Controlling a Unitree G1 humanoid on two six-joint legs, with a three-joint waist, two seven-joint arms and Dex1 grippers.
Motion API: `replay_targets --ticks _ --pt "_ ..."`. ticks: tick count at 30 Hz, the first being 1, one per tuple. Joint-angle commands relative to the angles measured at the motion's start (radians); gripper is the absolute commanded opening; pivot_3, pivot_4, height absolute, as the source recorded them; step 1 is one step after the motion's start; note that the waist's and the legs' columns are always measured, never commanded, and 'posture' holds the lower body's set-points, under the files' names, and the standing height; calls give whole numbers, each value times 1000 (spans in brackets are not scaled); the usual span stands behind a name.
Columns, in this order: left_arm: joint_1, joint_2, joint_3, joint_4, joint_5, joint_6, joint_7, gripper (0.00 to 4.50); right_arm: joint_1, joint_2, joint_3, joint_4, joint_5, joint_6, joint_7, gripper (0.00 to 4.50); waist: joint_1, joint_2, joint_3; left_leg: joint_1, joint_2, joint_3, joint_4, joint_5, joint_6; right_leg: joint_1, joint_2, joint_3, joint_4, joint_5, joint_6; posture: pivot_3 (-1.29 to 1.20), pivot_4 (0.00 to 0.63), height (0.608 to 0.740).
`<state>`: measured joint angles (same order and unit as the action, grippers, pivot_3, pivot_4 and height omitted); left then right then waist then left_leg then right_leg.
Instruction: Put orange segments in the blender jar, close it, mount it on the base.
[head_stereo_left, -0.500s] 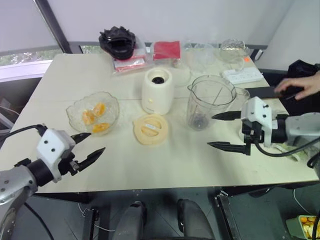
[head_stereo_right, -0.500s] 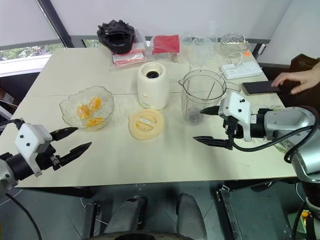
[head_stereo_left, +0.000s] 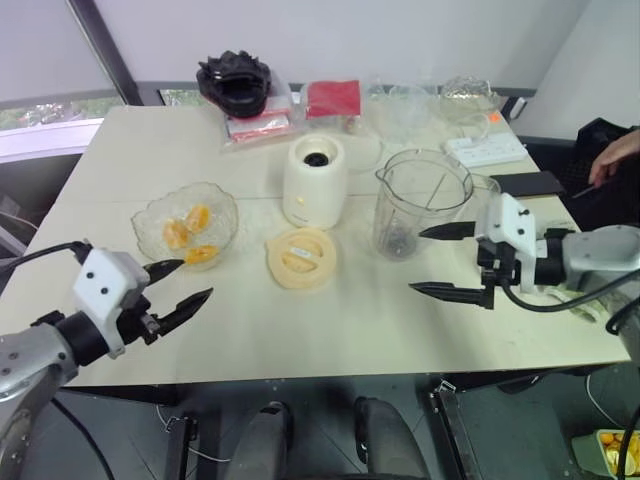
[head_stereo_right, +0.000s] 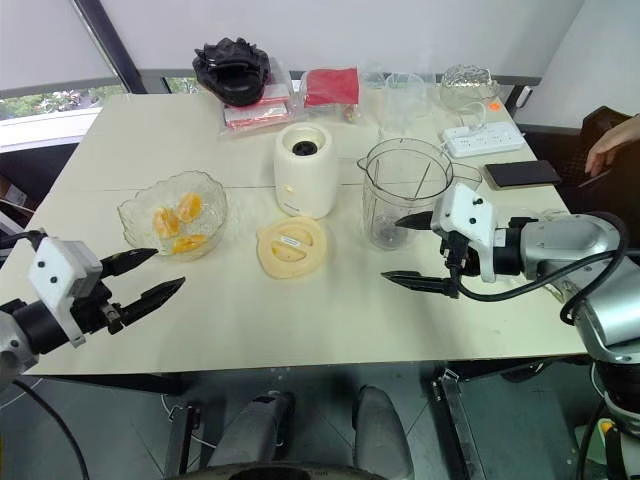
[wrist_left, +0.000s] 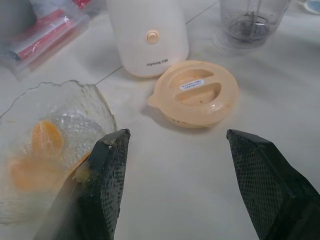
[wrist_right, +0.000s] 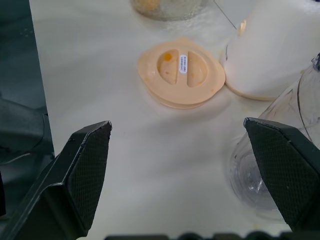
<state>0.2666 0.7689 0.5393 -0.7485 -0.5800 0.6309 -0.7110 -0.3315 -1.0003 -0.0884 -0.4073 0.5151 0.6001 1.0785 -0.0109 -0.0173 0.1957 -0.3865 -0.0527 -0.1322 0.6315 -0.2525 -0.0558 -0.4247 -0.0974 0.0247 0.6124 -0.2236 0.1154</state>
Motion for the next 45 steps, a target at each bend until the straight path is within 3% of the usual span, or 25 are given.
replay_targets --ticks 1,10,13,17,20,23,28,33,37,45 --pt "-14 26 5 -19 -12 7 2 3225 -25 4 -10 -18 3 -9 -8 4424 0 0 0 0 0 0 0 0 0 0 0 0 0 0 0 0 150 740" --pt "-45 92 1 29 -6 21 -44 3225 -18 10 -2 -29 5 -9 -22 4424 -1 0 0 0 0 0 0 0 0 0 0 0 0 0 0 0 150 740" --pt "-67 148 18 89 -7 21 -95 3225 -13 18 1 -40 8 -4 -32 4424 0 0 0 0 0 0 0 0 0 0 0 0 1 0 0 0 150 740" --pt "-151 303 -20 297 29 -48 -270 3225 -13 32 19 -44 -1 -8 -40 4424 -1 0 0 0 0 0 0 0 0 -1 1 0 1 0 0 0 150 740" --pt "-298 436 -153 526 57 -96 -446 3225 -29 48 42 -34 -13 -20 -46 4424 0 0 0 0 0 0 0 0 0 -1 1 0 2 0 0 0 150 740" --pt "-505 481 -337 749 141 -177 -580 3225 -45 64 63 -30 -23 -24 -55 4424 -4 1 0 -1 0 1 0 0 0 -2 1 0 2 0 0 0 150 740" --pt "-1015 399 -686 1272 457 -380 -776 3225 -31 72 70 -60 -22 -15 -64 4424 -2 0 1 -3 0 0 0 0 0 -4 1 -1 2 3 4 0 150 740" --pt "-1376 256 -887 1741 730 -606 -788 3225 -18 62 58 -92 -6 15 -69 4424 -4 -1 1 -4 -1 0 1 0 0 -4 1 -1 2 4 7 0 150 740" --pt "-1509 153 -969 1943 869 -693 -709 3225 8 38 40 -129 12 48 -60 4424 -7 -1 1 -4 -1 0 1 0 1 -4 1 -1 2 4 9 0 150 740" --pt "-1555 29 -1024 2064 1016 -765 -598 3225 12 1 14 -154 35 76 -59 4424 -7 -3 2 -5 -1 -1 3 0 1 -5 1 -1 4 5 10 0 150 740"
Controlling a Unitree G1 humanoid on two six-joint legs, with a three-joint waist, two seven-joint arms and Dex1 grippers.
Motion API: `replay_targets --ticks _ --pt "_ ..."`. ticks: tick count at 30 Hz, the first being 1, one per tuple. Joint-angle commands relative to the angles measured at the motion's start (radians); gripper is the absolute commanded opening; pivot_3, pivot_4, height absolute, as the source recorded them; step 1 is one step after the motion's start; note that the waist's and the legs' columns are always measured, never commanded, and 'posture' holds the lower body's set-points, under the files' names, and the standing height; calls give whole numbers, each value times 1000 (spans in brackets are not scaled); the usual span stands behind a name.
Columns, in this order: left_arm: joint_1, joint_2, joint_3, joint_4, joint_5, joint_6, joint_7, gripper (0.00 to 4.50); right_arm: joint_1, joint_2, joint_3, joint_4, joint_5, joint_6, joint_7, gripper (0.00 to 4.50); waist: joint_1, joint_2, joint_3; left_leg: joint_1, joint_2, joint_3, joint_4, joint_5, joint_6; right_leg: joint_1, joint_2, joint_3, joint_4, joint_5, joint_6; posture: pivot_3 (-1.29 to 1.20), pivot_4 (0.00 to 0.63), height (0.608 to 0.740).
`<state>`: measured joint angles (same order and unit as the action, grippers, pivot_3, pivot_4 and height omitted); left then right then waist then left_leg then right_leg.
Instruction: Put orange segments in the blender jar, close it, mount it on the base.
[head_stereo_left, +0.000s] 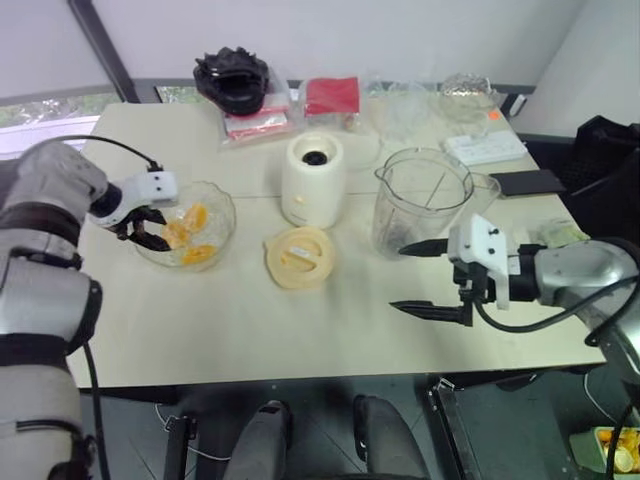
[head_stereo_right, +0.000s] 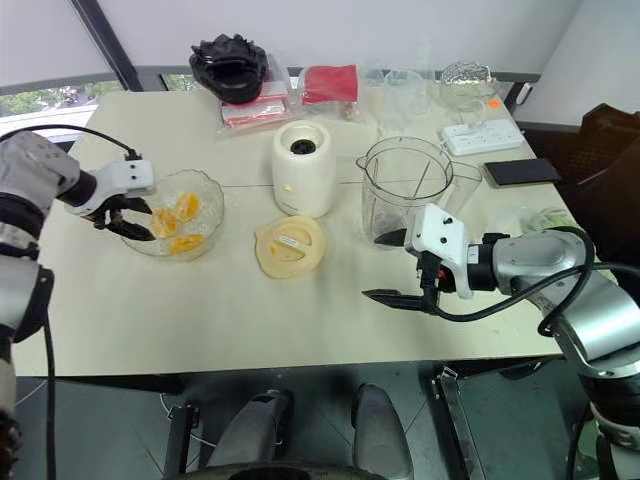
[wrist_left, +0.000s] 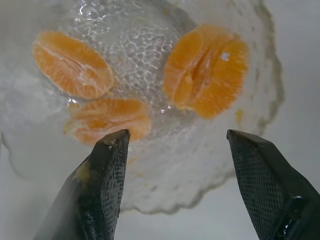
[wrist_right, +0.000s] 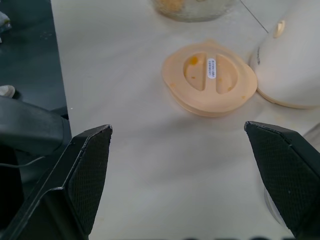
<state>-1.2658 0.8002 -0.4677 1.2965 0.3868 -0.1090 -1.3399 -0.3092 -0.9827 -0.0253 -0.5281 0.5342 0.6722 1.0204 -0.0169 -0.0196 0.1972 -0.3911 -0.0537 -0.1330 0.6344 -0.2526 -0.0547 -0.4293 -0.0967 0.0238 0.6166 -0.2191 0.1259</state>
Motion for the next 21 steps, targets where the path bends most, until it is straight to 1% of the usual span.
replay_targets --ticks 1,9,14,21 --pt "-20 -10 -17 25 58 -26 38 3225 -8 -19 -51 -37 18 5 -4 4424 -1 0 0 0 0 0 0 0 0 0 0 0 0 0 0 0 150 740" --pt "-3 -58 -9 48 90 -29 59 3225 9 -10 -56 -50 -3 -4 -38 4424 1 -1 0 -1 0 0 3 0 0 0 0 0 2 0 1 0 150 740" --pt "-1 -93 9 52 83 -9 28 3225 22 -9 -58 -68 0 0 -60 4424 2 -1 0 -1 0 0 6 0 0 0 0 0 4 1 2 0 150 740" --pt "14 -116 1 53 101 -7 18 3225 42 -11 -76 -97 6 9 -96 4424 -1 -1 0 -2 -1 0 13 -1 2 0 0 0 8 1 2 0 150 740"
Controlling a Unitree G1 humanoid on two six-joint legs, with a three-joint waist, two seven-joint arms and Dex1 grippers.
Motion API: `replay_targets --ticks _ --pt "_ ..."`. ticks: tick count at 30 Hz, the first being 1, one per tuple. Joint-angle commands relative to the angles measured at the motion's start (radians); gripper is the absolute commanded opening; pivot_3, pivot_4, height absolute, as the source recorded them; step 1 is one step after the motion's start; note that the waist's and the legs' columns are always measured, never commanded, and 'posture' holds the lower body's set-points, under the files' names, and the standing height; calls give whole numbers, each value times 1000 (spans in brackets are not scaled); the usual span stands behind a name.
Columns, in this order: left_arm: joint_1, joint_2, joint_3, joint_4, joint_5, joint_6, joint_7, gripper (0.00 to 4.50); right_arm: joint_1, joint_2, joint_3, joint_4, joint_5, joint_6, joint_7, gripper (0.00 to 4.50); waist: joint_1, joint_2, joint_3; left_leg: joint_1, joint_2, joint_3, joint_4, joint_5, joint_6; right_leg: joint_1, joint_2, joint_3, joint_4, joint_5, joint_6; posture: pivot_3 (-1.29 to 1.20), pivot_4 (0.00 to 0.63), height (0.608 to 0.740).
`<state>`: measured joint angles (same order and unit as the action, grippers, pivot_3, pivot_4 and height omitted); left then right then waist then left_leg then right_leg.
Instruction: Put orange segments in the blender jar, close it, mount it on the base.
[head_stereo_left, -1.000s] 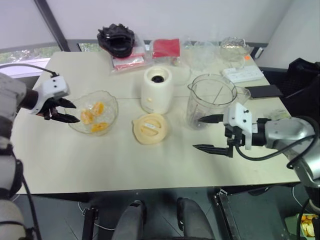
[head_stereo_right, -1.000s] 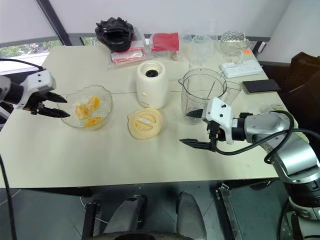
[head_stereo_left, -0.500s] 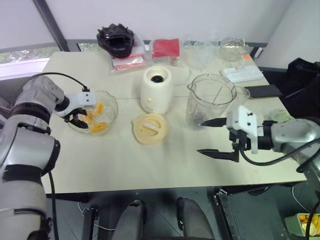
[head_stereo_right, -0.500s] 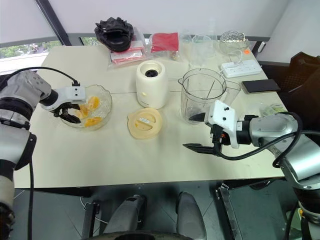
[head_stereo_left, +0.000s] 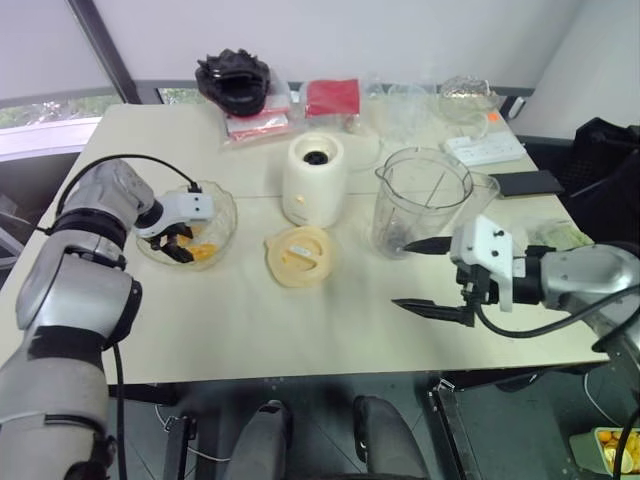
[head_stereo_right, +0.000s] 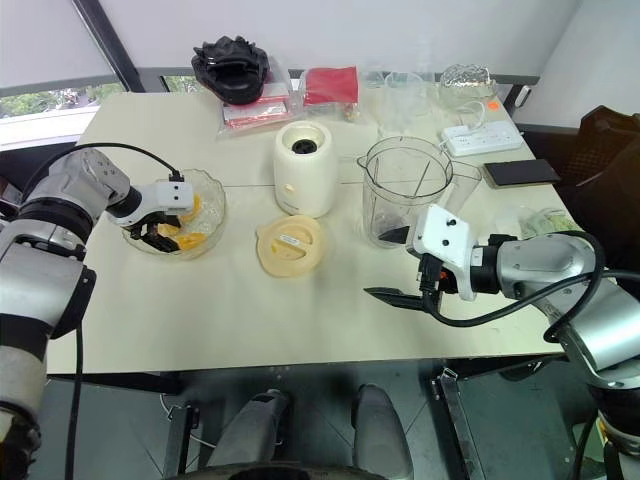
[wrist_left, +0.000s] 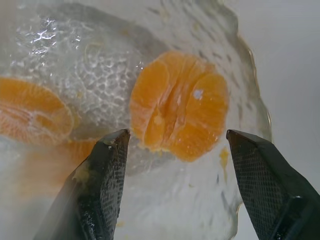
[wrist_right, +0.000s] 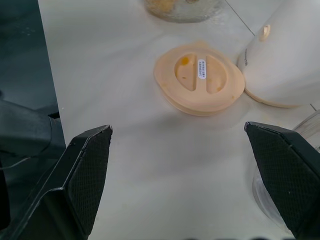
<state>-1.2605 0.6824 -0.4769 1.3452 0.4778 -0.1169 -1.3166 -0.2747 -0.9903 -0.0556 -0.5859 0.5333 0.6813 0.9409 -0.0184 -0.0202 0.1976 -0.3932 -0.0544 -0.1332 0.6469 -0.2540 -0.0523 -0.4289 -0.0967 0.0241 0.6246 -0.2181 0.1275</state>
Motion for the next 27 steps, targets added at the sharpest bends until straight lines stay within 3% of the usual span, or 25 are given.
replay_targets --ticks 1,27 --pt "11 -7 9 6 13 6 3 3225 10 -2 -49 -46 10 5 -24 4424 1 0 0 0 0 0 0 0 0 0 0 0 1 0 0 0 150 740" --pt "84 -85 16 26 53 96 96 3225 64 9 -97 -141 44 75 -156 4424 1 0 0 1 -1 0 2 0 0 0 0 0 4 0 0 0 150 740"
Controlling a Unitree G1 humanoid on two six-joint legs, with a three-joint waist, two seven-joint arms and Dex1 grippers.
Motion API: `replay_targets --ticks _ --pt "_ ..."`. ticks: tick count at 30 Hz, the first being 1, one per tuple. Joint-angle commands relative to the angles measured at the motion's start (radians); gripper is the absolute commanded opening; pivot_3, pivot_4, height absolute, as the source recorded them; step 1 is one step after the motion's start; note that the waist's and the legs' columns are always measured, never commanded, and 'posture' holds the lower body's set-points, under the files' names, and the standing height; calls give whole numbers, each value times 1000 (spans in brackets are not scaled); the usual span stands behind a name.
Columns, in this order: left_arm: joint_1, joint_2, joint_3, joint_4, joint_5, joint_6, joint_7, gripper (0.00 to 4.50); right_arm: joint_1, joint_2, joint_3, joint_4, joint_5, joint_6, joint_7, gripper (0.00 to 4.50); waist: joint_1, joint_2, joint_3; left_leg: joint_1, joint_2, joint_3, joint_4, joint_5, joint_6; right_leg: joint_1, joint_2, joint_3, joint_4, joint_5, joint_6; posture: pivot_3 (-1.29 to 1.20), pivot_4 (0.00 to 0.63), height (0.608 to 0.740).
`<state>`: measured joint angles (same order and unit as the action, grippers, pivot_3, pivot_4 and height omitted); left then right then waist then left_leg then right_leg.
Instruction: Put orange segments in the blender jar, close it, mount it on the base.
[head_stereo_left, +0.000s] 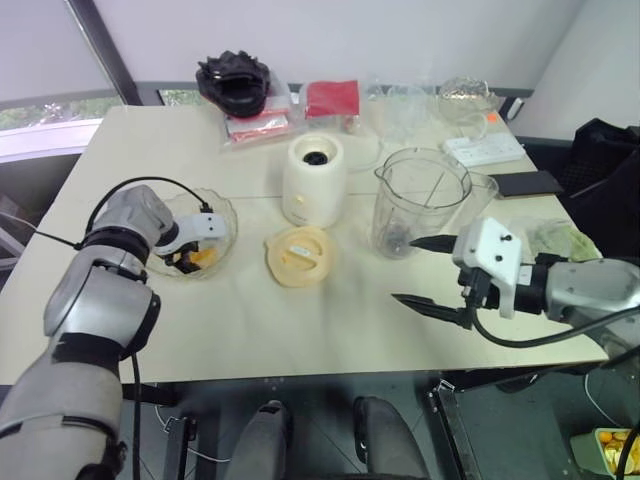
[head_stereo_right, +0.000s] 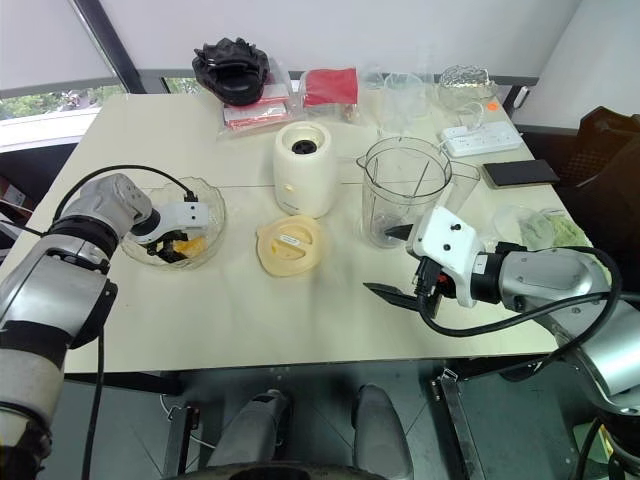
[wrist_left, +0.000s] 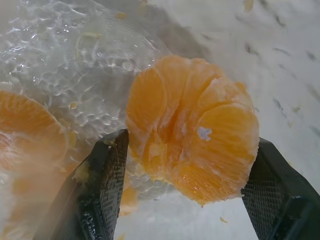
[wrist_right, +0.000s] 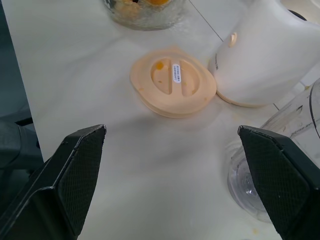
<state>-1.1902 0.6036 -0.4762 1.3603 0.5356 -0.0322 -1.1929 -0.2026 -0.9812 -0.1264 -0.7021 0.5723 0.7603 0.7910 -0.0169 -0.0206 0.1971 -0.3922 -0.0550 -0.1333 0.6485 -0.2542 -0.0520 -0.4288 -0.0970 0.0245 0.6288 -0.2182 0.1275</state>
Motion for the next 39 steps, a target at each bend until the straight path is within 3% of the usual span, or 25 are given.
replay_targets --ticks 1,9,12,29,39 --pt "14 -8 16 10 -5 12 -31 3225 -12 -1 -25 -22 3 -6 -7 4424 0 0 0 0 0 0 0 0 0 0 0 0 0 0 0 0 150 740" --pt "19 -17 33 5 -6 0 -20 3225 -39 4 -2 0 -11 -19 -6 4424 2 0 0 0 0 0 0 0 0 0 0 0 0 0 0 0 150 740" --pt "19 -17 36 4 -5 -6 -10 2410 -50 9 13 10 -22 -27 -5 4500 2 0 0 0 0 0 0 0 0 0 0 0 0 0 0 0 150 740" --pt "14 -17 63 0 -18 -37 62 2410 -88 33 62 43 -61 -58 8 4500 2 0 0 0 0 0 1 0 0 0 0 0 0 0 0 0 150 740" --pt "1 -44 43 -12 11 -230 183 2410 -96 33 67 54 -69 -67 13 4500 4 0 0 0 0 0 1 0 0 0 0 0 0 0 0 0 150 740"
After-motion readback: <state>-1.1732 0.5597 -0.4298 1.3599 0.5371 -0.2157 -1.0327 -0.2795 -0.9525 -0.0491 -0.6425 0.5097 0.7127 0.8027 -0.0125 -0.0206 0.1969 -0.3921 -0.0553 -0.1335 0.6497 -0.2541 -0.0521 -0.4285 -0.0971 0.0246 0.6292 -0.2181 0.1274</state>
